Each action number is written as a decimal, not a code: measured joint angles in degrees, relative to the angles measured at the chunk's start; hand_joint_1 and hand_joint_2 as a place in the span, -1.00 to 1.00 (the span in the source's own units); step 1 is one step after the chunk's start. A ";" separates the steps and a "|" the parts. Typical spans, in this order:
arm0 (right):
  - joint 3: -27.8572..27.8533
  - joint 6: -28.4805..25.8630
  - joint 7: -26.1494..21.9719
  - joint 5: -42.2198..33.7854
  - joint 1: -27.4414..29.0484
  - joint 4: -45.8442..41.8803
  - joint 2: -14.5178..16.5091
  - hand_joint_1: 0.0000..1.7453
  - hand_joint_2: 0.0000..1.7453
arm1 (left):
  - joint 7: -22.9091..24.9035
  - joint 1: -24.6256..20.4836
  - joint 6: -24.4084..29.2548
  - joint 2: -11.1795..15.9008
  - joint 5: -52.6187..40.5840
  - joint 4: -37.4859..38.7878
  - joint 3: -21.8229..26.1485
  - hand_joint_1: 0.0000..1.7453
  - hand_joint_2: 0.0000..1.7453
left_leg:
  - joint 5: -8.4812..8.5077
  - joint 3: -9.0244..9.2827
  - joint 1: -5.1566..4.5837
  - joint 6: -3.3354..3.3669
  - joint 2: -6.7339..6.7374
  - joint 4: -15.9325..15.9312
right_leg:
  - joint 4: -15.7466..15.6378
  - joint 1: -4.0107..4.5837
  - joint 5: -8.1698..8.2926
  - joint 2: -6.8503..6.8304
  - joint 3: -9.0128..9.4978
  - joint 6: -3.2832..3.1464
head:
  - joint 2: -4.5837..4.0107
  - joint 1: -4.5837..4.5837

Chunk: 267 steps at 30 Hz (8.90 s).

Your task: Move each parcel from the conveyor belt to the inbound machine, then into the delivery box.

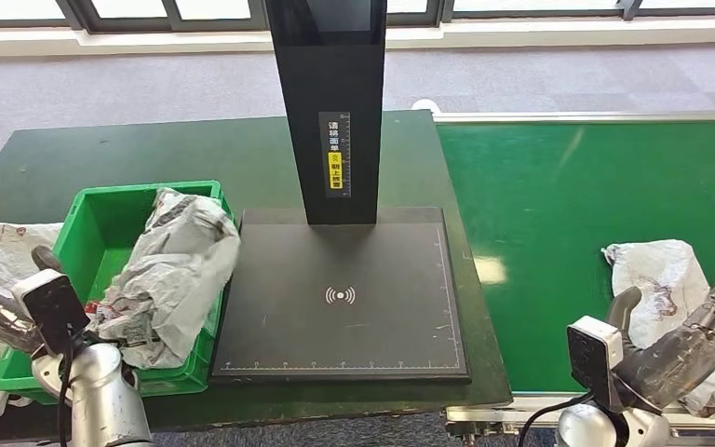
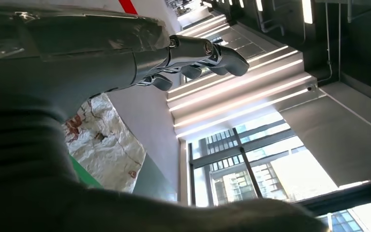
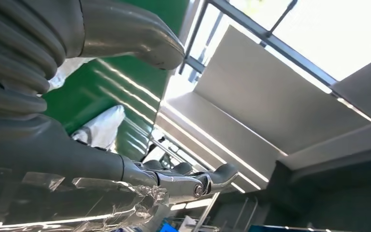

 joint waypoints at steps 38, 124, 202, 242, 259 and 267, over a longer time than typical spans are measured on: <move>-30.91 -0.08 30.29 45.92 -14.42 21.53 -0.71 -1.00 1.00 | 0.03 10.32 -28.83 2.44 40.09 -3.69 -32.45 -1.00 1.00 | -0.04 -0.06 -0.01 0.21 -0.21 0.10 | -0.14 -0.01 -0.06 -0.11 0.09 0.21 | 0.00 -0.02; -26.53 -0.05 42.60 46.12 -20.26 52.96 -10.14 1.00 1.00 | 0.01 14.12 -24.02 2.73 40.65 -6.17 -36.48 -1.00 1.00 | -0.04 -0.08 -0.01 0.22 -0.32 0.12 | -0.15 -0.01 -0.03 -0.20 0.14 0.25 | 0.00 -0.02; 30.10 21.55 3.86 23.22 -12.02 31.50 0.68 1.00 1.00 | 0.02 13.80 -31.56 2.78 39.17 -1.96 -33.79 -1.00 1.00 | -0.08 -0.11 0.05 0.11 -0.09 0.10 | -0.04 0.05 -0.11 -0.04 -0.07 0.12 | 0.00 -0.02; 27.73 16.80 0.26 5.21 -10.05 21.33 0.33 -1.00 -1.00 | 0.02 13.89 -28.64 2.78 38.25 -1.73 -33.32 -1.00 1.00 | -0.08 -0.10 0.04 0.11 -0.06 0.10 | -0.05 0.05 -0.11 -0.02 -0.10 0.12 | 0.00 -0.02; 20.56 -0.07 -2.63 -3.85 -4.09 -3.61 -0.09 -1.00 -1.00 | 8.37 8.54 -13.08 2.87 -12.64 16.85 -46.96 -1.00 1.00 | -0.19 0.02 -0.11 0.22 0.25 0.16 | -0.14 -0.08 -0.06 0.33 -0.15 0.19 | 0.00 -0.02; 17.57 -0.08 -2.61 -4.54 -2.59 -9.99 -0.09 -1.00 -1.00 | 14.58 4.48 -12.32 2.99 -21.87 30.33 -55.08 -1.00 1.00 | -0.21 0.11 -0.10 0.23 0.50 0.15 | -0.13 -0.06 -0.04 0.56 -0.17 0.21 | 0.00 -0.03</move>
